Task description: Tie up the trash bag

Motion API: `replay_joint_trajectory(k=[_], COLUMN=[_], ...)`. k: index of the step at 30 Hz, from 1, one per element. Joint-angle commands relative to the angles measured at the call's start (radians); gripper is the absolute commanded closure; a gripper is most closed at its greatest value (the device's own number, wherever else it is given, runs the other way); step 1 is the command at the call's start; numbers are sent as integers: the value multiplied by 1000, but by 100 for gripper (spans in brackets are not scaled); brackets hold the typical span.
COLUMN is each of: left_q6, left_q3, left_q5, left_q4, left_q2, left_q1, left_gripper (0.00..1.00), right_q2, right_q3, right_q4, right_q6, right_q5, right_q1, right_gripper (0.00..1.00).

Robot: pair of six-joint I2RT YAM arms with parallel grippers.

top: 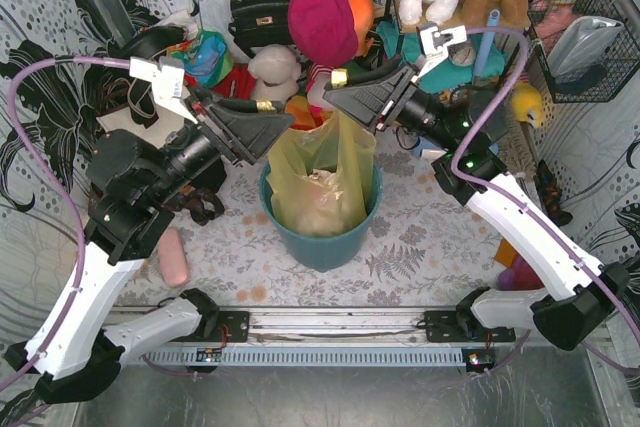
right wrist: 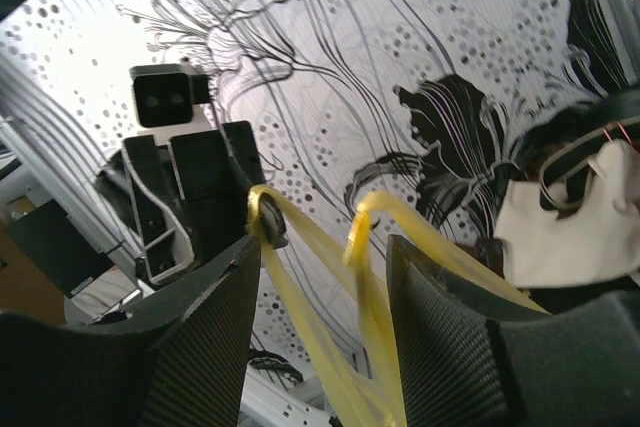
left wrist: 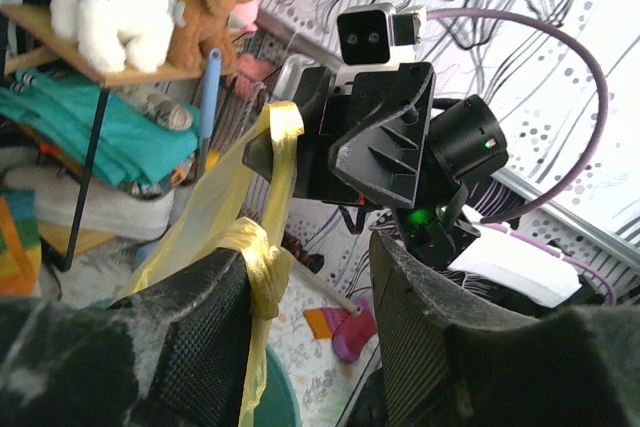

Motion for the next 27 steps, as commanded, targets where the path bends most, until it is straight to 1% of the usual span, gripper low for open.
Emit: replay_joint_trajectory(k=[1,3,5,7,9,11,13,16,20,23,25,27], left_q6=[-6,7,23,62,105,131,140,122,85,67,66,79], left_q3=[-49,-28,35,142,258,338,371,323,162,84,74,105], left_q5=[-50,-61,-118,-204,-244,-245,-219,-178,-143,-152,-160,-172], left_q4=[9,-6,-61,-146,-209,-232,-225,-184,-97,-79,-81,-92], left_q2=[-15,-13,4,45,93,131,156,149,89,63,59,67], left_q1=[6,6,6,6,6,6,6,6,6,7,7,7], left_gripper=[46,46,47,47,48,48,48,48,48,48,48,48], right_q2=[8,20,33,45,56,58,49,13,-40,-59,-56,-39], right_q3=[-20,10,63,145,233,291,313,231,80,6,-4,14], right_q4=[19,15,-4,-59,-108,-131,-134,-118,-75,-57,-54,-53], right_q6=[0,-4,-20,-61,-113,-140,-151,-147,-110,-85,-78,-78], right_q5=[20,15,10,23,32,33,35,48,71,85,88,81], right_q1=[6,5,5,5,5,6,6,6,6,6,6,5], right_gripper=[48,48,48,50,51,51,51,51,51,51,51,51])
